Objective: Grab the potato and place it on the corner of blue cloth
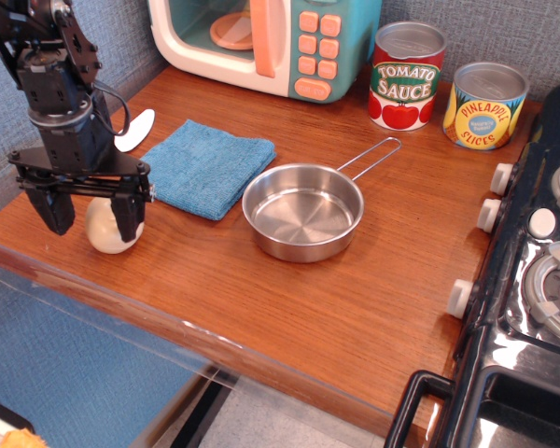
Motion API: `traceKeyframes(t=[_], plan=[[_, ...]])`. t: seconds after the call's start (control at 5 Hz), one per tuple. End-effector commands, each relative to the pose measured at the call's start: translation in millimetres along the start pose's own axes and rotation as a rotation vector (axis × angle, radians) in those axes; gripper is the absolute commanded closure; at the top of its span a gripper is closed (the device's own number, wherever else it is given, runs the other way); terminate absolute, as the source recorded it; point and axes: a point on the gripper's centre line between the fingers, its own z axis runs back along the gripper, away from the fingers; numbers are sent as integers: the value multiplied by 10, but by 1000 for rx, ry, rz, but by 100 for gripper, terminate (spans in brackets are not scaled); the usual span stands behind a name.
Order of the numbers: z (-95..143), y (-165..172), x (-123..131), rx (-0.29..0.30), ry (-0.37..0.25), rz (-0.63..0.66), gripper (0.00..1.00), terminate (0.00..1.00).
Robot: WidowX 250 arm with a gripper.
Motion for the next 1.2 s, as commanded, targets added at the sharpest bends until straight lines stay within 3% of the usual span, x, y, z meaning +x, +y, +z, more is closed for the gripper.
traceKeyframes(t=[0.0, 0.6, 1.0], plan=[[-55, -35, 72, 27, -3, 20, 0, 0], [-214, -3, 25, 44, 50, 57, 0, 0], [-251, 5, 85, 14, 51, 47, 0, 0]])
